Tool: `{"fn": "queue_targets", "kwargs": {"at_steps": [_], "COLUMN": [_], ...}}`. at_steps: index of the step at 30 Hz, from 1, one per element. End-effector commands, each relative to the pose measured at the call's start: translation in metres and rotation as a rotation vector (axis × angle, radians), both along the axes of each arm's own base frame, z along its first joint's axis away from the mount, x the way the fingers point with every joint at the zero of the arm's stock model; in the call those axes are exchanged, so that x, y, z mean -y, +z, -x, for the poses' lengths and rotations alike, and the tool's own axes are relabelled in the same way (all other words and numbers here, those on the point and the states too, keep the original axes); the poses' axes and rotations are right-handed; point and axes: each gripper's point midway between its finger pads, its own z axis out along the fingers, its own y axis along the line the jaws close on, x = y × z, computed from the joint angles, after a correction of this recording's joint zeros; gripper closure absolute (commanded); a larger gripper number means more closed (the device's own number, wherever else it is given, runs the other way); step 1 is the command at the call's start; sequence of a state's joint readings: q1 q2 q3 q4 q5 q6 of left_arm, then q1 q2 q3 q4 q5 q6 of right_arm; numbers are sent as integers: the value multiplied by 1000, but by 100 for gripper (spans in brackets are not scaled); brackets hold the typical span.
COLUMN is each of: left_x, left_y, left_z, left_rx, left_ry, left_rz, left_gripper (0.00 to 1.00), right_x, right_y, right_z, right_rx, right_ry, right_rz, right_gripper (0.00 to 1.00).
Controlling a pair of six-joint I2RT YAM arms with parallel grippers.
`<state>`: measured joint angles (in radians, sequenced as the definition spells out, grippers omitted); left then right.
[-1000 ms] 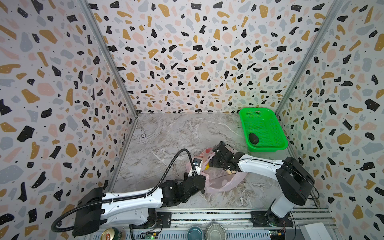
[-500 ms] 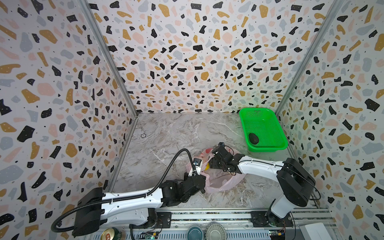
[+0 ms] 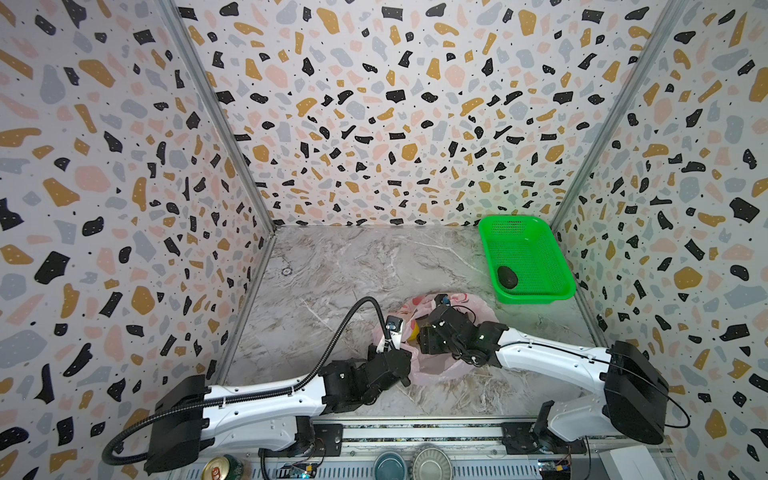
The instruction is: Untie the knot of the plastic bag and take out the fruit
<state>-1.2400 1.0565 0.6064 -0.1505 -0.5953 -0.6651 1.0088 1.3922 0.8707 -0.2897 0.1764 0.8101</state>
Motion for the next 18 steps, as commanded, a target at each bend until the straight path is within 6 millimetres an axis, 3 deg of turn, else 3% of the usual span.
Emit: {"fn": "queue_targets", "kwargs": {"at_steps": [1,9,14,18], "left_x": [-1,-4,-5,-4], "left_y": [8,6,9,9], "left_z": [-5,-4,-4,-3], "left_rx": [29,22,25,24], "left_ry": [23,26,24,19], "left_rz": [21,16,17,17], "left_gripper": [100,100,100,100], "right_x": [6,19,35,58], "right_y": [20,75,127,166], "right_z": [8,13,12,-3], "right_rx": [54,124,173,212], "right_ry": [22,3,-24,-79], "right_rz": [4,-51,-117,-181], "right_gripper": [38,38,38,38]}}
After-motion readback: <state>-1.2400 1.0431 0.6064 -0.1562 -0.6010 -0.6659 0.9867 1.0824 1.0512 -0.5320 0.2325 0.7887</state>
